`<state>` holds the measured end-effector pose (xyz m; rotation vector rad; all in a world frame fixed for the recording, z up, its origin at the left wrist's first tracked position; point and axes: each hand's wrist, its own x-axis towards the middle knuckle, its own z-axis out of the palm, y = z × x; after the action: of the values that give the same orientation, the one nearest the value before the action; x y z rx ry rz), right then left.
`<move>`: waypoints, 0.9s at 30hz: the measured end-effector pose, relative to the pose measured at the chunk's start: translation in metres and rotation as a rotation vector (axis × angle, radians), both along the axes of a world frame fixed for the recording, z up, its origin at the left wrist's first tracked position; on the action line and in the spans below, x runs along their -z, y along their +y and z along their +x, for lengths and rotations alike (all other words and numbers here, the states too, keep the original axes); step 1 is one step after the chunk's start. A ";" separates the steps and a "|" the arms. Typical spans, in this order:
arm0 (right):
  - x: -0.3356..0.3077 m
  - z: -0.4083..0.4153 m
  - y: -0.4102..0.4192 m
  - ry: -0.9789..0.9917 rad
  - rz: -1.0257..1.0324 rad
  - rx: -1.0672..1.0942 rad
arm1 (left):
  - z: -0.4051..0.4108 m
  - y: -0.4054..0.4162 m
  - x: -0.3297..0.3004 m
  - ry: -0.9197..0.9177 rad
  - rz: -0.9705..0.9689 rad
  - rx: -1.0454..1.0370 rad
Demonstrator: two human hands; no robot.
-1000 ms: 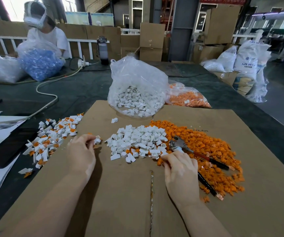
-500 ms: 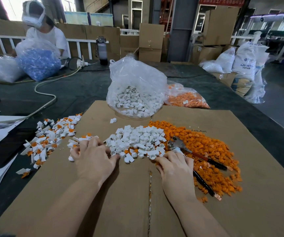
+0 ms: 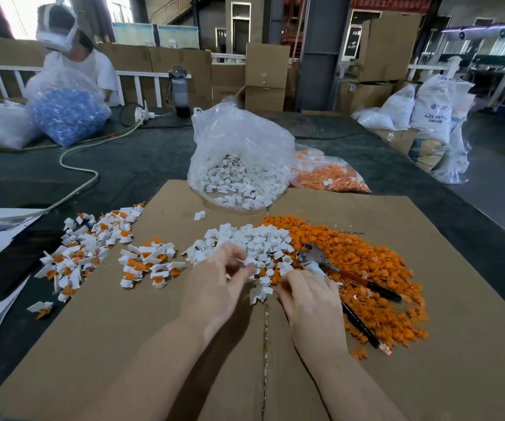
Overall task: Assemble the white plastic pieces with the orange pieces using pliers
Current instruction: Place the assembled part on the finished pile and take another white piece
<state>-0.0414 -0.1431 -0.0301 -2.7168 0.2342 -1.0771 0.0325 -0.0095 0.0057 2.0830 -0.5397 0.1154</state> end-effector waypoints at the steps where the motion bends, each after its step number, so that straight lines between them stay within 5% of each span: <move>1: 0.000 0.000 -0.001 -0.002 0.036 -0.017 | -0.005 -0.006 0.001 0.019 -0.010 0.049; 7: -0.001 -0.003 -0.005 -0.081 0.239 -0.080 | -0.023 -0.028 0.021 0.335 -0.148 0.209; 18: -0.003 -0.005 -0.004 -0.058 0.331 -0.055 | -0.010 -0.032 0.030 0.328 -0.193 0.076; 27: 0.003 -0.002 -0.004 -0.051 0.151 0.010 | -0.012 -0.028 0.029 0.430 -0.391 0.128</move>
<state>-0.0434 -0.1469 -0.0328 -2.5541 0.3078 -1.0833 0.0209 -0.0374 -0.0228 1.6225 -0.3500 -0.2767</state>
